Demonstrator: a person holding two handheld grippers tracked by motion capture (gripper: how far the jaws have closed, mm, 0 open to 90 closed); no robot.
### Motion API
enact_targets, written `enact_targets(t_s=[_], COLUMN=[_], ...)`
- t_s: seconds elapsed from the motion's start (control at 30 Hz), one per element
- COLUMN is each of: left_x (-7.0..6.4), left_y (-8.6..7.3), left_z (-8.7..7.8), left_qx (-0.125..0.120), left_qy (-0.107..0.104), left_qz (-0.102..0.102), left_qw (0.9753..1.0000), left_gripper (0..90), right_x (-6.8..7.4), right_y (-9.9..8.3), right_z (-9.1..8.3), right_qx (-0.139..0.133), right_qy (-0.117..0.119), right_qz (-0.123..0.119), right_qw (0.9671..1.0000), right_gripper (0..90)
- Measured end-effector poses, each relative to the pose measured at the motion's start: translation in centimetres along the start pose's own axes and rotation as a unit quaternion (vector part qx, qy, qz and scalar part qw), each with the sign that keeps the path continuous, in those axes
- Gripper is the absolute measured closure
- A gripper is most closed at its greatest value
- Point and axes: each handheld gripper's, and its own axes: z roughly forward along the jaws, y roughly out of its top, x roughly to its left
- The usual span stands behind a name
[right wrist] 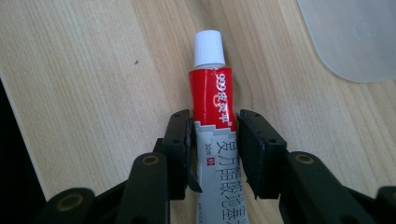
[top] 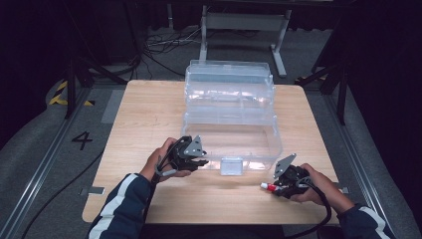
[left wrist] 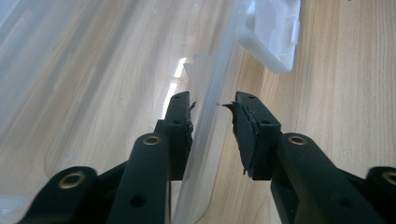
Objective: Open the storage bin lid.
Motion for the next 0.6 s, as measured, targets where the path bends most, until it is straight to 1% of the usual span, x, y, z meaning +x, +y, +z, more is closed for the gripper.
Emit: enact_targets(t_s=[0.07,0.13,0.17,0.2,0.23,0.27,0.3,0.33,0.37,0.4,0.43,0.47,0.5,0.53,0.57,0.6], left_x=[-0.1,-0.2,-0.2,-0.2,-0.2,-0.2,-0.2,-0.2,-0.3,-0.3,-0.3,-0.3,-0.4,-0.5,-0.5,-0.6], left_y=[0.2,0.4,0.4,0.4,0.4,0.4,0.4,0.3,0.1,0.1,0.0,-0.2,-0.3,-0.7,-0.7,-1.0], left_z=[-0.6,-1.2,-1.2,-1.8,-1.8,-2.1,-2.2,-2.5,-3.0,-3.0,-3.2,-3.6,-3.7,-4.3,-4.3,-4.7], left_qx=[-0.015,-0.027,-0.027,-0.033,-0.033,-0.034,-0.036,-0.040,-0.046,-0.046,-0.049,-0.051,-0.052,-0.057,-0.057,-0.061], left_qy=[0.007,0.021,0.021,0.029,0.029,0.036,0.039,0.045,0.059,0.059,0.069,0.075,0.080,0.090,0.090,0.096], left_qz=[-0.004,-0.009,-0.009,-0.012,-0.012,-0.016,-0.020,-0.027,-0.038,-0.038,-0.046,-0.053,-0.055,-0.061,-0.061,-0.064], left_qw=[0.9999,0.9994,0.9994,0.9990,0.9990,0.9987,0.9984,0.9978,0.9965,0.9965,0.9954,0.9945,0.9939,0.9925,0.9925,0.9914], left_gripper=[61.0,54.0,51.3,49.0,46.6,43.6,43.6,41.0,36.2,33.1,33.1,28.6,27.5,25.8,22.6,22.6], right_x=[-0.1,-0.2,-0.1,-0.1,-0.1,-0.2,-0.2,-0.2,-0.1,-0.1,-0.2,-0.2,-0.2,-0.2,-0.3,-0.3], right_y=[0.0,-0.1,-0.1,-0.1,-0.1,-0.1,-0.1,-0.2,-0.2,-0.2,-0.3,-0.3,-0.5,-0.6,-0.8,-0.8], right_z=[-0.1,-0.1,-0.1,-0.1,-0.1,-0.1,-0.1,-0.1,-0.2,-0.2,-0.2,-0.2,-0.2,-0.3,-0.4,-0.4], right_qx=[0.003,0.002,0.003,0.004,0.004,0.002,0.002,0.000,0.000,0.000,-0.001,-0.002,-0.006,-0.006,-0.012,-0.012], right_qy=[0.001,0.001,0.000,-0.001,-0.001,-0.001,-0.001,-0.001,0.000,0.000,0.000,-0.001,-0.004,-0.003,-0.001,-0.001], right_qz=[0.005,0.006,0.006,0.004,0.004,0.003,0.003,0.002,0.004,0.004,0.003,0.001,0.003,0.002,0.004,0.004], right_qw=[1.0000,1.0000,1.0000,1.0000,1.0000,1.0000,1.0000,1.0000,1.0000,1.0000,1.0000,1.0000,1.0000,1.0000,0.9999,0.9999], right_gripper=[67.9,69.8,70.0,70.1,70.1,70.3,70.3,70.4,70.5,70.5,70.5,70.6,70.7,70.7,70.7,70.7])
